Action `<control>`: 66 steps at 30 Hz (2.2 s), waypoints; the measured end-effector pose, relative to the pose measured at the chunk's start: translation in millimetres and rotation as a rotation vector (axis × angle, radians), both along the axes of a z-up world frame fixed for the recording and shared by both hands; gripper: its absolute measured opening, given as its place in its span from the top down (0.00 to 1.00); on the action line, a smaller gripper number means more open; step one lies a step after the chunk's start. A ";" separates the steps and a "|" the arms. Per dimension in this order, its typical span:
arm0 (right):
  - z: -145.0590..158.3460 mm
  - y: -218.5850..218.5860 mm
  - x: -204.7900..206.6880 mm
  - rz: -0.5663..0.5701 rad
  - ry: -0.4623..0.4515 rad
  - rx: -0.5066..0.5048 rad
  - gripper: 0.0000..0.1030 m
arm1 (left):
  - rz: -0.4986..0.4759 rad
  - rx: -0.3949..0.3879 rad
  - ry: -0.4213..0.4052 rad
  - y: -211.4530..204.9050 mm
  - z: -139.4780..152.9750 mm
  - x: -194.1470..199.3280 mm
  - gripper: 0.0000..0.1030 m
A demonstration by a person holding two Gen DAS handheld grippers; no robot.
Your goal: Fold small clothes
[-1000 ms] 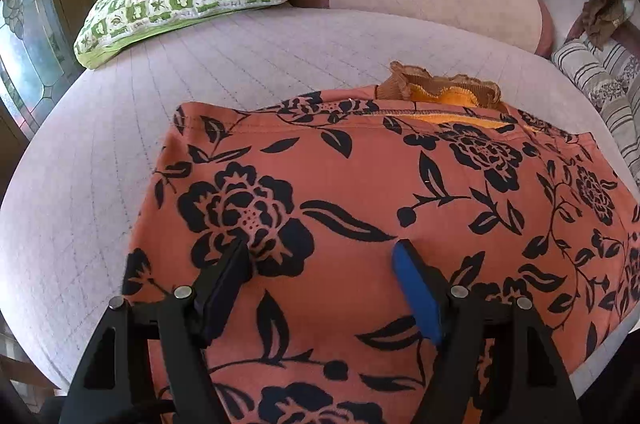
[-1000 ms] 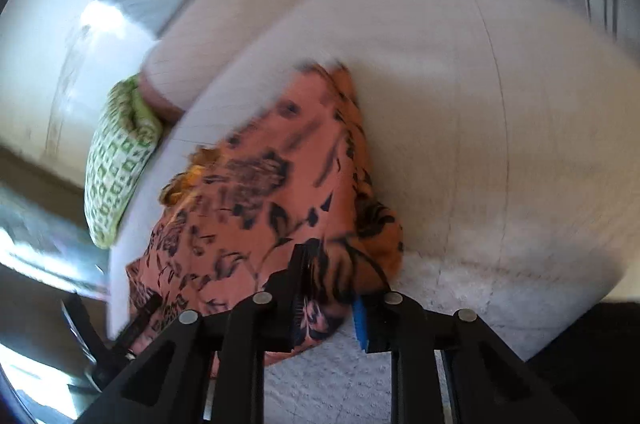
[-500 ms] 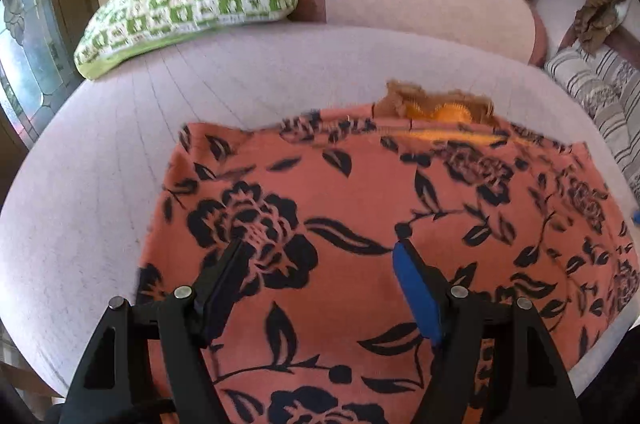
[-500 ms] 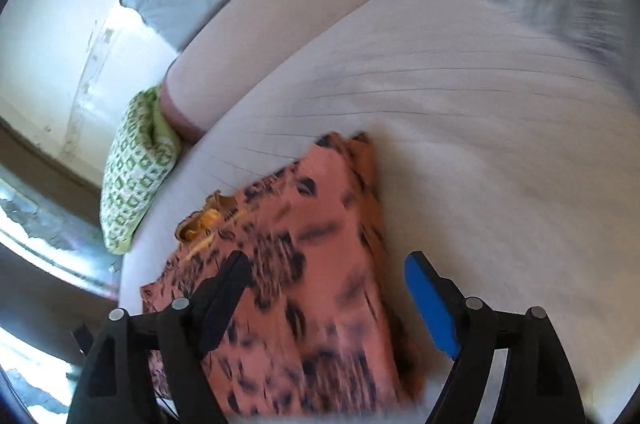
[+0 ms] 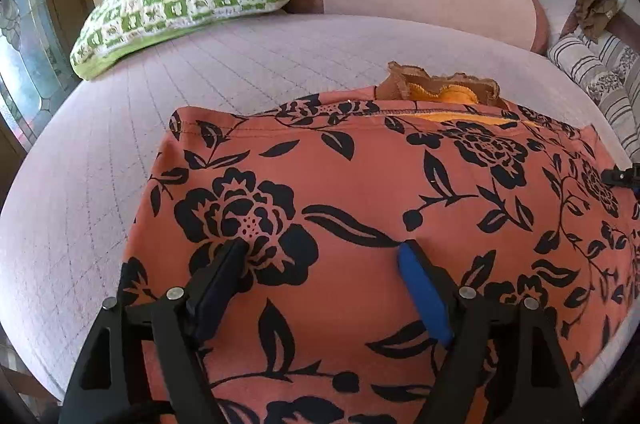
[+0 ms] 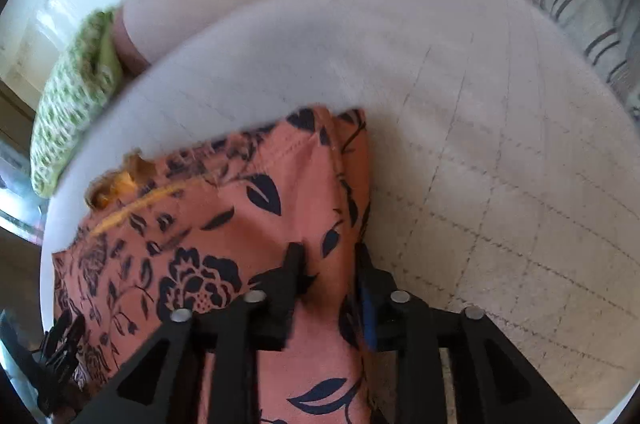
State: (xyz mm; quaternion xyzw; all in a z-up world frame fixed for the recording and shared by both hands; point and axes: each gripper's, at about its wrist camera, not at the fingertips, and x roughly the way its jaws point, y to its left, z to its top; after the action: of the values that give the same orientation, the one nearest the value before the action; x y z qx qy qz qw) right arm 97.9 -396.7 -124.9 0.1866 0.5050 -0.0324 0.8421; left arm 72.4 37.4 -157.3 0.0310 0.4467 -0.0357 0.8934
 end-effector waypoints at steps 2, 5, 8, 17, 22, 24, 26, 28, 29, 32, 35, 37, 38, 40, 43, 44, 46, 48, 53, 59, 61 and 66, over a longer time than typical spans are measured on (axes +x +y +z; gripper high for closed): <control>15.5 5.4 -14.0 0.006 -0.020 -0.035 0.26 | 0.019 -0.019 -0.001 8.5 7.2 -3.6 0.22; 53.2 13.8 -46.9 -0.007 -0.144 -0.067 0.26 | 0.046 -0.046 -0.069 23.8 24.3 -18.7 0.22; 67.5 26.9 -77.2 0.081 -0.215 0.092 0.25 | 0.089 -0.012 -0.089 40.4 21.7 -29.4 0.22; 47.3 19.5 -108.4 0.022 -0.184 0.295 0.25 | 0.095 -0.030 -0.070 45.0 31.8 -33.1 0.21; 41.3 21.3 -146.6 -0.086 -0.157 0.339 0.22 | 0.041 -0.028 -0.054 15.0 39.7 -27.7 0.21; 31.8 22.8 -163.8 -0.119 -0.143 0.361 0.22 | 0.013 -0.016 -0.048 3.8 41.5 -27.1 0.21; 20.8 19.0 -175.9 -0.157 -0.116 0.431 0.22 | 0.000 -0.007 -0.051 -7.6 44.0 -28.7 0.21; 7.9 26.1 -172.4 -0.153 -0.071 0.498 0.22 | -0.003 -0.010 -0.051 -14.4 46.6 -26.8 0.21; 1.9 32.2 -172.2 -0.137 -0.051 0.491 0.22 | -0.002 -0.015 -0.047 -17.0 47.0 -25.7 0.21; -11.0 34.1 -163.0 -0.164 -0.016 0.493 0.22 | -0.009 -0.014 -0.034 -23.8 48.0 -24.1 0.21; -14.6 30.0 -153.0 -0.209 -0.028 0.511 0.22 | -0.012 -0.009 -0.038 -24.7 50.1 -23.9 0.21; -11.8 26.4 -145.5 -0.210 -0.045 0.515 0.22 | -0.004 -0.013 -0.034 -23.3 49.6 -22.2 0.21; -14.4 23.8 -142.1 -0.231 -0.028 0.524 0.22 | 0.001 -0.014 -0.028 -23.5 48.6 -20.8 0.21; -16.7 20.5 -142.0 -0.261 -0.031 0.560 0.21 | 0.004 -0.018 -0.017 -23.4 46.6 -18.9 0.21; -18.4 17.1 -146.0 -0.302 -0.039 0.595 0.21 | 0.011 -0.020 -0.017 -25.7 45.9 -16.3 0.21; -18.4 16.1 -148.0 -0.314 -0.035 0.604 0.21 | 0.011 -0.025 -0.017 -26.2 46.2 -15.3 0.21; -18.4 11.5 -154.6 -0.338 -0.039 0.624 0.21 | 0.008 -0.030 -0.019 -28.2 46.7 -11.9 0.21; -17.6 9.6 -154.5 -0.345 -0.042 0.602 0.21 | 0.001 -0.028 -0.013 -33.9 44.2 -6.2 0.21; -12.1 7.1 -145.9 -0.335 -0.029 0.579 0.21 | -0.037 0.011 0.063 -48.2 19.1 9.0 0.21; 23.6 -10.1 -139.1 -0.261 -0.083 0.358 0.21 | -0.037 0.019 0.053 -49.4 14.5 7.5 0.21; 33.7 -18.2 -116.6 -0.204 -0.105 0.325 0.21 | -0.057 0.034 0.023 -53.9 18.4 8.0 0.21; 37.7 -24.5 -22.8 -0.015 -0.117 0.133 0.21 | -0.068 0.064 0.055 -57.4 3.3 17.3 0.21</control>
State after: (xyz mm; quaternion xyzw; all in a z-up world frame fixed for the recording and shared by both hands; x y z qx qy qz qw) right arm 75.1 -421.3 -87.2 0.2473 0.4546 0.0060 0.8556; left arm 89.8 -20.0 -154.0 0.0736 0.4708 -0.0524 0.8776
